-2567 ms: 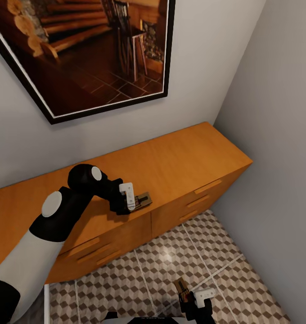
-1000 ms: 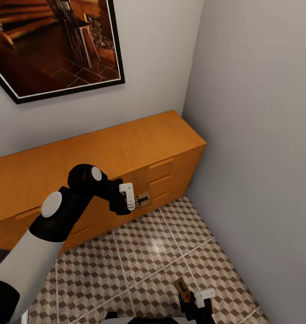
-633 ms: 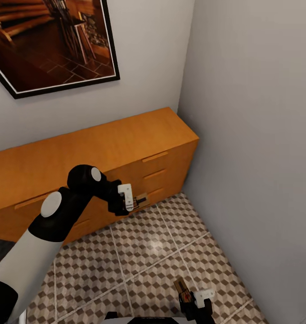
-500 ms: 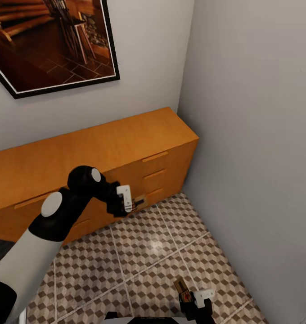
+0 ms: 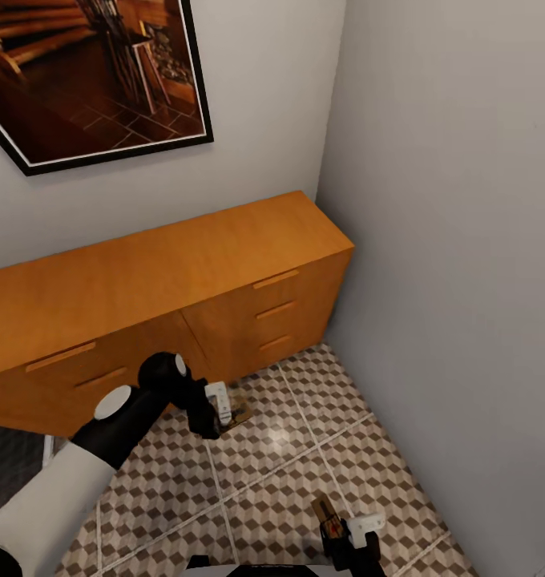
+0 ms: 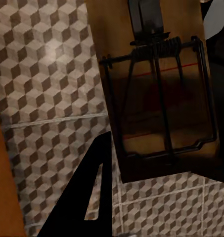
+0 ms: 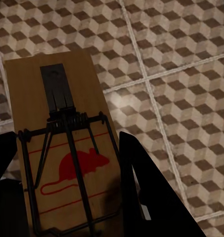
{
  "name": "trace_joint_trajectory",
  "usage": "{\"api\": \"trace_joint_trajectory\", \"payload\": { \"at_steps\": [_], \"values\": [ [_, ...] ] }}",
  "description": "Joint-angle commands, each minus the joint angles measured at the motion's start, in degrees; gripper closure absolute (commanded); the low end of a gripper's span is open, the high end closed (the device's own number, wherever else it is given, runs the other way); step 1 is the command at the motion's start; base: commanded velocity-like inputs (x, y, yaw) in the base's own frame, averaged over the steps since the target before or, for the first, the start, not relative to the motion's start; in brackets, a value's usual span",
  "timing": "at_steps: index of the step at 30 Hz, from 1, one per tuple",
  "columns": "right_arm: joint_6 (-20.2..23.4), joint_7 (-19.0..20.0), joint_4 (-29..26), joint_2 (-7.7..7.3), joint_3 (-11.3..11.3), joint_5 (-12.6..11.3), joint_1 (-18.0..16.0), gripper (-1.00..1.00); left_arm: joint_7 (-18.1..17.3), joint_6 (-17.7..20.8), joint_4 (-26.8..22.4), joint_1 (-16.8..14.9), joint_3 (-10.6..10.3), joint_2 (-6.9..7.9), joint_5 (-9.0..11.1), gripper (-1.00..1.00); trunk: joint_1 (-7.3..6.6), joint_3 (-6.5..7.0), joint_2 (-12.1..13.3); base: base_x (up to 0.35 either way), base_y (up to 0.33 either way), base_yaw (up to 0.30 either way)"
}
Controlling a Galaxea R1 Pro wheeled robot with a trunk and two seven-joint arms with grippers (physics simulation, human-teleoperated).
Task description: Take the four mousetraps from the cabinet in the bathroom and place them on the bathroom floor. Make sure all four end up on the same floor surface, and ensure that at least two of them are either under or directly next to the same bathroom sink.
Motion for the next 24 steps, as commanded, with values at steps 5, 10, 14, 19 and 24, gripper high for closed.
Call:
{"api": "trace_joint_trajectory", "payload": {
  "at_steps": [5, 10, 14, 19, 24],
  "values": [
    [-0.38, -0.11, -0.08, -0.32, 0.00, 0.33, -0.04, 1.00, 10.88, -5.14, 9.22, 0.40, -0.18, -0.07, 8.84, 1.00, 0.03, -0.07, -0.10, 0.000, 0.000, 0.000],
    [-0.66, -0.10, -0.26, -0.71, -0.01, 0.35, -0.04, 1.00, 24.37, -14.23, 22.82, 0.55, -0.18, -1.86, 19.25, 1.00, 0.03, -0.07, -0.10, 0.000, 0.000, 0.000],
    [-0.80, -0.17, -0.40, -0.99, -0.01, 0.42, -0.04, 1.00, 35.73, -23.15, 35.34, 0.68, -0.15, -4.01, 24.62, 1.00, 0.03, -0.07, -0.10, 0.000, 0.000, 0.000],
    [-0.85, -0.19, -0.50, -2.00, -0.06, 0.44, -0.04, 1.00, 46.99, -33.98, 48.80, 0.70, -0.10, -5.78, 31.18, 1.00, 0.03, -0.07, -0.10, 0.000, 0.000, 0.000],
    [-0.86, -0.38, -1.69, -2.67, -0.22, 0.44, -0.04, 1.00, 53.23, -42.25, 59.42, 0.73, -0.10, -6.06, 40.24, 1.00, 0.03, -0.07, -0.10, 0.000, 0.000, 0.000]
  ]
}}
